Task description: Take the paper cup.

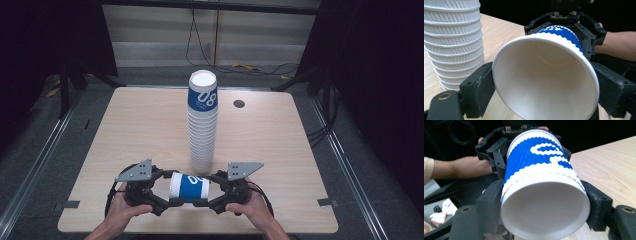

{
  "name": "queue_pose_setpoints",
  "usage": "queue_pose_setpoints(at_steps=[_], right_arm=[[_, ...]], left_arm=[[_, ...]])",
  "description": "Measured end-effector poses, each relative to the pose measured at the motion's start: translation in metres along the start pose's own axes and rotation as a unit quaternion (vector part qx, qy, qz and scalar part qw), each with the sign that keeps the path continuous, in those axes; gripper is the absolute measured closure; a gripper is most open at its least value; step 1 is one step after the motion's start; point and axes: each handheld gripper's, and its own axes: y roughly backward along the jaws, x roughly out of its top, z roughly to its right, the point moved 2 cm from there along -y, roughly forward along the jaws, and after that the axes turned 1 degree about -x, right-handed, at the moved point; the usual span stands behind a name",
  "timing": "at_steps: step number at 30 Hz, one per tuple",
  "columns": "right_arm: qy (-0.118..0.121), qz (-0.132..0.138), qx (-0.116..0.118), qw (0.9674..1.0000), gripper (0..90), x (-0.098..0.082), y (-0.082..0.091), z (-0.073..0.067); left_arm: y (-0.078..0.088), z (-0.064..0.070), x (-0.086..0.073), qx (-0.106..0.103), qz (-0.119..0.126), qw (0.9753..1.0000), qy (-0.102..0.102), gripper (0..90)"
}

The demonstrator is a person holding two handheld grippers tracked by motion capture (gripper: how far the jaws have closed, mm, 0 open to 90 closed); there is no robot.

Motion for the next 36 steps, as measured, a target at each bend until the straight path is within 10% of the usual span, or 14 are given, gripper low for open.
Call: queue_pose_setpoints(at_steps=[15, 36], right_arm=[[0.009, -0.044, -0.036, 0.9984, 14.5, -0.003, -0.007, 0.0], [0.018, -0.069, -0.109, 0.9915, 14.4, -0.004, 0.011, 0.003]], left_arm=[[0.0, 0.002, 0.002, 0.001, -0.014, 0.9999, -0.006, 17.2], [0.023, -0.01, 0.011, 0.058, -0.04, 0.9975, 0.007, 17.0]])
